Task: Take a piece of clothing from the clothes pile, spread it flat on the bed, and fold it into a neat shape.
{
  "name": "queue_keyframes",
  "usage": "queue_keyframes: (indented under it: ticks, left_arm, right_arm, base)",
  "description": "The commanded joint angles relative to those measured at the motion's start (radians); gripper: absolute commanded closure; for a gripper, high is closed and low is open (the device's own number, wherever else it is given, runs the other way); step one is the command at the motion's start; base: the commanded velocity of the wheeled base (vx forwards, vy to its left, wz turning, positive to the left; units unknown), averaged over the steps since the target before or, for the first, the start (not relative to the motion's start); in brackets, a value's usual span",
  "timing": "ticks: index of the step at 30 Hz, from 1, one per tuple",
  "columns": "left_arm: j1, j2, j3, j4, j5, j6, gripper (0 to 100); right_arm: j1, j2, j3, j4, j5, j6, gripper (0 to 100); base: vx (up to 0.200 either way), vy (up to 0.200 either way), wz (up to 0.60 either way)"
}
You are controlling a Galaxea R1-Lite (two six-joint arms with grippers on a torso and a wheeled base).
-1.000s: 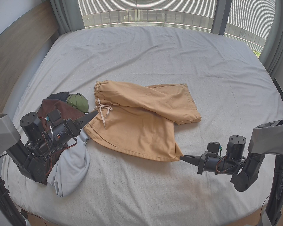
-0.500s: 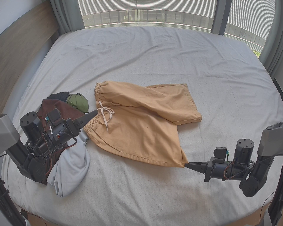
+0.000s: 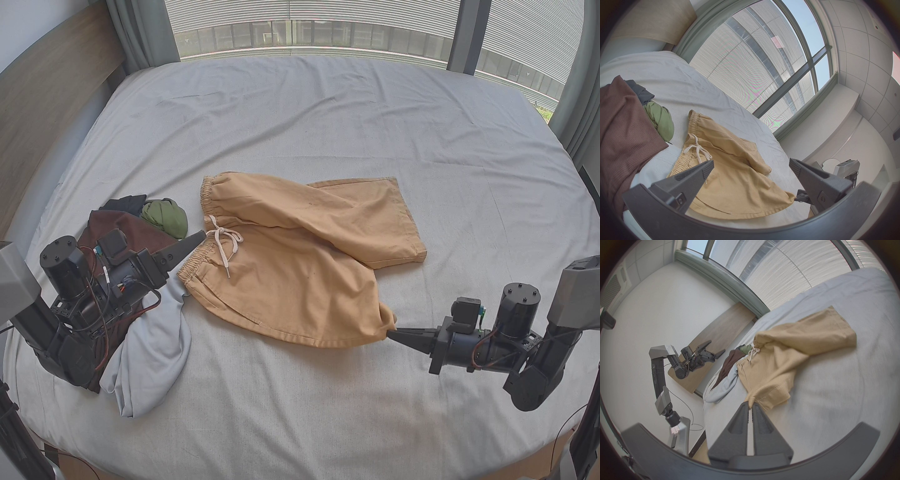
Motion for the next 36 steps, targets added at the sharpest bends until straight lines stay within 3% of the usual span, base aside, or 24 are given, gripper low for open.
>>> queue_keyframes:
  ticks: [1, 4, 11, 14, 18, 27, 31, 36]
  left_arm:
    - [-0.004, 0.001, 0.001, 0.000, 0.001, 0.000, 0]
    - [-0.004, 0.001, 0.001, 0.000, 0.001, 0.000, 0]
    - [-0.005, 0.007, 0.001, 0.000, 0.006, 0.002, 0]
    - [-0.005, 0.009, 0.001, 0.000, 0.006, 0.002, 0]
    - [-0.005, 0.010, 0.001, 0.000, 0.006, 0.000, 0]
    - [-0.007, 0.015, -0.001, 0.000, 0.007, 0.002, 0]
    - [-0.005, 0.016, -0.004, 0.000, 0.007, 0.000, 0]
    - [-0.007, 0.026, -0.004, 0.000, 0.007, 0.002, 0]
  right_arm:
    - [0.030, 0.040, -0.116, 0.000, -0.019, 0.004, 100]
    - [0.070, 0.057, -0.220, 0.013, -0.051, 0.035, 100]
    - [0.147, 0.071, -0.426, 0.147, -0.056, 0.111, 100]
    - [0.152, 0.088, -0.503, 0.202, -0.057, 0.114, 100]
    - [0.173, 0.119, -0.664, 0.296, -0.128, 0.142, 100]
    - [0.170, 0.238, -0.912, 0.435, -0.150, 0.159, 100]
    - [0.170, 0.321, -1.064, 0.471, -0.220, 0.160, 100]
    - [0.175, 0.366, -1.155, 0.495, -0.243, 0.190, 100]
  base:
    - [0.000, 0.000, 0.00]
    - [0.000, 0.000, 0.00]
    - [0.000, 0.000, 0.00]
    - [0.000, 0.000, 0.00]
    - [0.000, 0.000, 0.00]
    - [0.000, 0.000, 0.00]
    - [0.000, 0.000, 0.00]
    - [0.000, 0.000, 0.00]
